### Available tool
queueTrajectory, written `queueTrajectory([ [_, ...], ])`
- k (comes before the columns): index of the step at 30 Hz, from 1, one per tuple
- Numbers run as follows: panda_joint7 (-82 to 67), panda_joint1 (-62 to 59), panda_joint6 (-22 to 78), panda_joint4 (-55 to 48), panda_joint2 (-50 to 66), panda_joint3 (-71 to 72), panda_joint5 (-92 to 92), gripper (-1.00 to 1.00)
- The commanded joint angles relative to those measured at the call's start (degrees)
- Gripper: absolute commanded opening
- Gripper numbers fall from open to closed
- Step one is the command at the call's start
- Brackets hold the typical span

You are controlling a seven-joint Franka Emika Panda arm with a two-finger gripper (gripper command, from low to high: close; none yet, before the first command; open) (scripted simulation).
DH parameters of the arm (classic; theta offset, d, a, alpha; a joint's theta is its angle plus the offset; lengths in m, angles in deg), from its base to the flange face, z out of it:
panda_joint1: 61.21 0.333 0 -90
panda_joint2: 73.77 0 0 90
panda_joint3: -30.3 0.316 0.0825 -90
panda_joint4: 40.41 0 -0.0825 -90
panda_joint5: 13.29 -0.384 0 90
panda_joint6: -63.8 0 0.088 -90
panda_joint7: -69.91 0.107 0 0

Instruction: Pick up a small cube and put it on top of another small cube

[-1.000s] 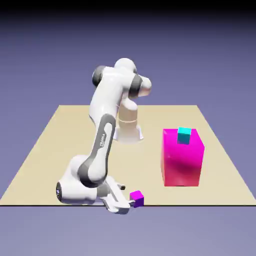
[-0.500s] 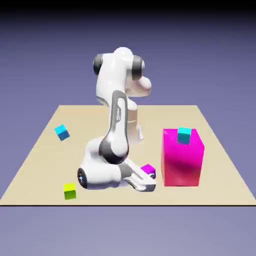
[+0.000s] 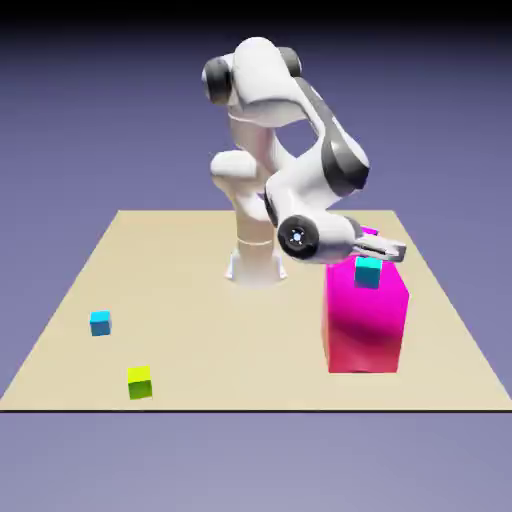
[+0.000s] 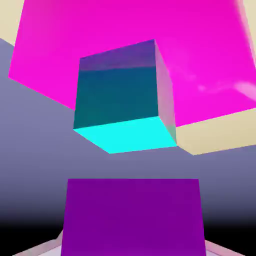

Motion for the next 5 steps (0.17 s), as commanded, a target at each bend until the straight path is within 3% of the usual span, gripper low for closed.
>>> queueTrajectory([
  [1, -0.7, 0.4, -1.6, 2.1, -0.5, 0.3, -0.3, -1.00],
  [2, -1.0, 0.6, -2.4, 3.1, -0.8, 0.4, -0.5, -1.00],
  [3, -1.0, 0.6, -2.4, 3.1, -0.8, 0.4, -0.5, 1.00],
  [5, -0.3, 0.2, -0.8, 1.0, -0.3, 0.1, -0.1, 1.00],
])
